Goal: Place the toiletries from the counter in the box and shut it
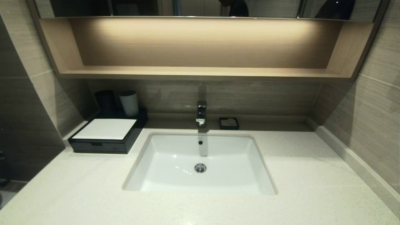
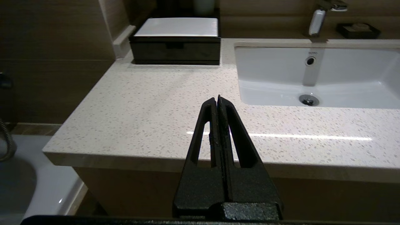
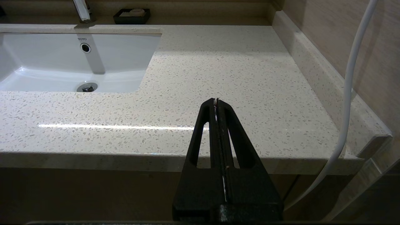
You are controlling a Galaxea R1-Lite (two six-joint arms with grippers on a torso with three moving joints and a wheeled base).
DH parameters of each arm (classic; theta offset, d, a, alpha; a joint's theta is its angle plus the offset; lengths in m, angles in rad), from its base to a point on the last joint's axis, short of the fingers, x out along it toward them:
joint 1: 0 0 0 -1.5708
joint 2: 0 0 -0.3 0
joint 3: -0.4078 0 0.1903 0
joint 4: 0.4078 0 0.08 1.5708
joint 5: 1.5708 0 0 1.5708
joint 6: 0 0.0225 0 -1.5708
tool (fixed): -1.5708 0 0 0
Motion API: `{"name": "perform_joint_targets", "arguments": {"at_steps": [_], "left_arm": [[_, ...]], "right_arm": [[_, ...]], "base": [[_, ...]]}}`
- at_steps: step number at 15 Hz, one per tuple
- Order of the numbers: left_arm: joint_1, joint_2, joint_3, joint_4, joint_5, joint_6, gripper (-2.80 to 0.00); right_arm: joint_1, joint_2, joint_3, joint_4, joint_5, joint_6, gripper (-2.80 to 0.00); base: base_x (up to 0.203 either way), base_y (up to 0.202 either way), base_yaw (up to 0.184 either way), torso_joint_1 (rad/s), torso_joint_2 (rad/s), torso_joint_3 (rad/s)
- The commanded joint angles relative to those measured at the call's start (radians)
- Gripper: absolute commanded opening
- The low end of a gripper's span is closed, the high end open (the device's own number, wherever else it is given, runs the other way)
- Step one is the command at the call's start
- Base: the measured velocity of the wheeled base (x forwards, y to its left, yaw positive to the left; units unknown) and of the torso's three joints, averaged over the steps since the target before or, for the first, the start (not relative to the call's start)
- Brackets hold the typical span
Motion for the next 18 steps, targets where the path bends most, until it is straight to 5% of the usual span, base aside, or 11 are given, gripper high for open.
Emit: {"name": "perform_joint_targets", "arguments": {"at_steps": [1, 11, 18], "left_arm": [[0.000, -0.020, 0.027, 0.000, -0.047, 0.003, -2.80], [-0.001, -0.055, 0.132, -0.061, -0.051, 0.077, -2.80], [-0.001, -0.055, 0.145, -0.101, -0.052, 0.048, -2.80]], "right_arm": [[0.000, -0.002, 0.002, -0.001, 0.000, 0.000, -2.80], [0.000, 0.000, 0.002, -0.001, 0.000, 0.000, -2.80], [0.000, 0.000, 0.000, -0.001, 0.000, 0.000, -2.80]], "base": [[0.000, 0.000, 0.000, 0.000, 0.00, 0.000], [0.000, 0.000, 0.000, 0.000, 0.00, 0.000], [0.000, 0.000, 0.000, 0.000, 0.00, 0.000]]}}
